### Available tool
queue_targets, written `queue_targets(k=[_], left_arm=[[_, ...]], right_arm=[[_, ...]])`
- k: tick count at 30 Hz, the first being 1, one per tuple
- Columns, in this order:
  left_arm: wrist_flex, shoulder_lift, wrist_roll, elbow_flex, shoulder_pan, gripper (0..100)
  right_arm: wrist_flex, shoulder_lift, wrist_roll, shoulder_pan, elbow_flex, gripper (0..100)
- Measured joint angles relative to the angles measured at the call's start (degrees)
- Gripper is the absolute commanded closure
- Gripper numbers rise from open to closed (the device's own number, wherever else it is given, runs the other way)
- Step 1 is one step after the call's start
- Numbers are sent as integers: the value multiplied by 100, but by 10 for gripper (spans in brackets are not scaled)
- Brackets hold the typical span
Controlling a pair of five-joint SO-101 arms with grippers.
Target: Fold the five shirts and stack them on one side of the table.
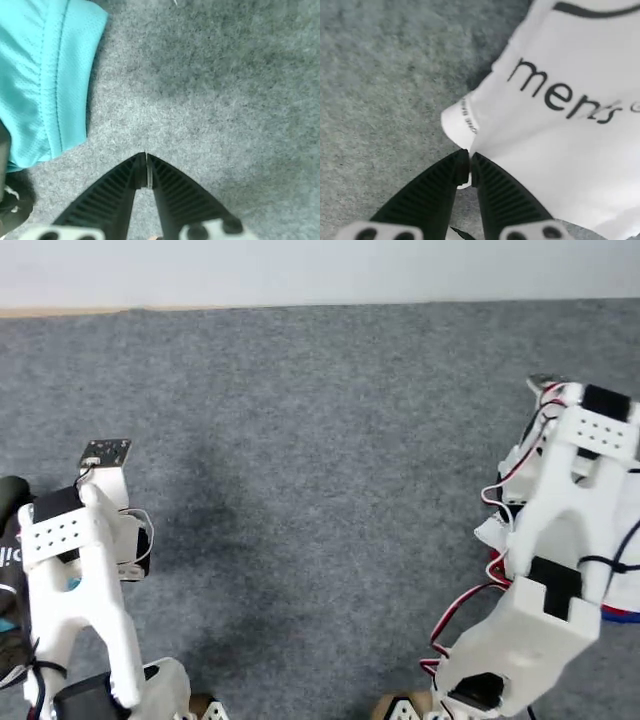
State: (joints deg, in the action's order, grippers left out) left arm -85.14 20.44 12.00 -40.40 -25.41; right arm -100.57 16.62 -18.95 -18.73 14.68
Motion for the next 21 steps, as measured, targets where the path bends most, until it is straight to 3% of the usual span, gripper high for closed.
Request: queue_targets(k=[6, 11, 13, 17, 21], left_arm=[[35, 0, 0, 0, 0, 994], [35, 0, 9, 0, 0, 994], [35, 0, 9, 0, 0, 994], [35, 0, 9, 0, 0, 994], [35, 0, 9, 0, 0, 994]], right_arm=[[0, 290, 0, 149, 0, 965], [-9, 378, 0, 149, 0, 742], [-9, 325, 0, 158, 0, 708], [-9, -114, 0, 158, 0, 744], [-9, -378, 0, 158, 0, 876]])
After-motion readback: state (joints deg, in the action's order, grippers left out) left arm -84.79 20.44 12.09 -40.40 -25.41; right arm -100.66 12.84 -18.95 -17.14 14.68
